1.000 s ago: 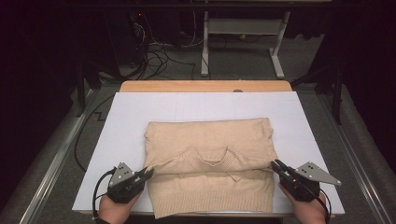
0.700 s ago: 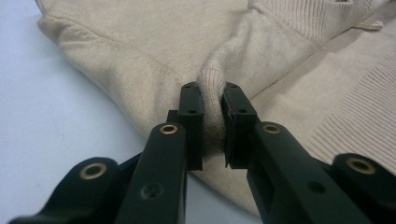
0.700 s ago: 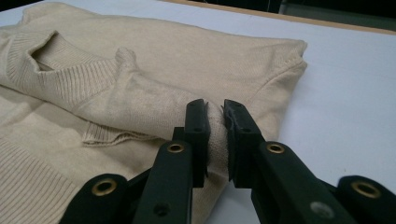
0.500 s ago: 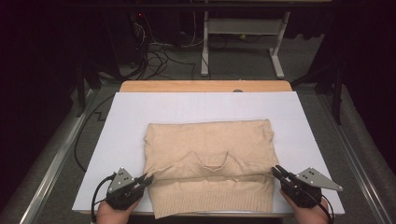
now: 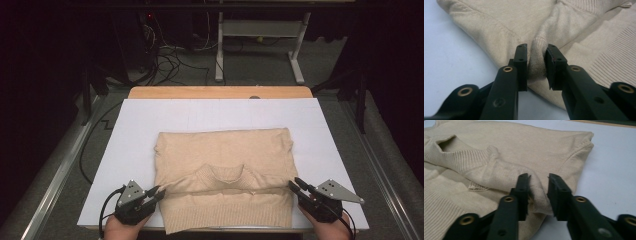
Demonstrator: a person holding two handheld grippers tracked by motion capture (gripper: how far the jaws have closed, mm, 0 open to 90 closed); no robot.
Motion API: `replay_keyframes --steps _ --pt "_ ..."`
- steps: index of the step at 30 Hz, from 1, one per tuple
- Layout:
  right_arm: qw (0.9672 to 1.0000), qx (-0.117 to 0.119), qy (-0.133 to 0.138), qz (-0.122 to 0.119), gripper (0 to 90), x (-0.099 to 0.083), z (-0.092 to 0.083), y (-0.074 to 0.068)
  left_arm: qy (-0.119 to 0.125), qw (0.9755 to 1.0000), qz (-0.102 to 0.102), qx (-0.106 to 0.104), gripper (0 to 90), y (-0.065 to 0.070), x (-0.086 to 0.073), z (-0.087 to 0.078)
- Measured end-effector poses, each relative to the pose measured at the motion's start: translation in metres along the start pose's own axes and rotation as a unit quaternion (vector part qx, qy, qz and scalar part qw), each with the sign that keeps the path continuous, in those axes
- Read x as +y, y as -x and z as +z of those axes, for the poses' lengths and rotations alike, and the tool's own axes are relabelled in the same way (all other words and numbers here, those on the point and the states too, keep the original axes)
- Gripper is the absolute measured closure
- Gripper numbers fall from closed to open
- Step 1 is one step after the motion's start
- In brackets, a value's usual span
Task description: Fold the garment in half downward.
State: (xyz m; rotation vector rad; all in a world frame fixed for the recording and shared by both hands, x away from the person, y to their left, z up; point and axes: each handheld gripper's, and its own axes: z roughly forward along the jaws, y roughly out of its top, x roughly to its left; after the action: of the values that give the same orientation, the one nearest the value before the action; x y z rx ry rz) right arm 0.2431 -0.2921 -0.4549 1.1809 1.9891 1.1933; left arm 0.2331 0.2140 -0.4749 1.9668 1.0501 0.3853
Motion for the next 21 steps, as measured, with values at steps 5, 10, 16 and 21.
replay_keyframes --steps 5,10,16,21 --pt "0.9999 0.003 0.007 0.01 55.7 0.003 0.0 0.0 0.012 0.9999 -0.006 -0.002 60.5 -0.003 0.002 0.0" --pt "0.9997 0.006 0.019 0.017 48.6 0.008 0.0 0.001 0.034 0.9993 -0.01 -0.012 55.1 -0.005 0.011 -0.002" --pt "0.9994 0.011 0.031 0.011 45.4 0.022 0.004 -0.003 0.054 0.9982 -0.015 -0.022 49.6 -0.008 0.029 0.002" --pt "0.9992 0.018 0.035 -0.001 44.0 0.036 0.014 -0.01 0.056 0.9979 -0.018 -0.027 43.6 -0.008 0.042 0.01"
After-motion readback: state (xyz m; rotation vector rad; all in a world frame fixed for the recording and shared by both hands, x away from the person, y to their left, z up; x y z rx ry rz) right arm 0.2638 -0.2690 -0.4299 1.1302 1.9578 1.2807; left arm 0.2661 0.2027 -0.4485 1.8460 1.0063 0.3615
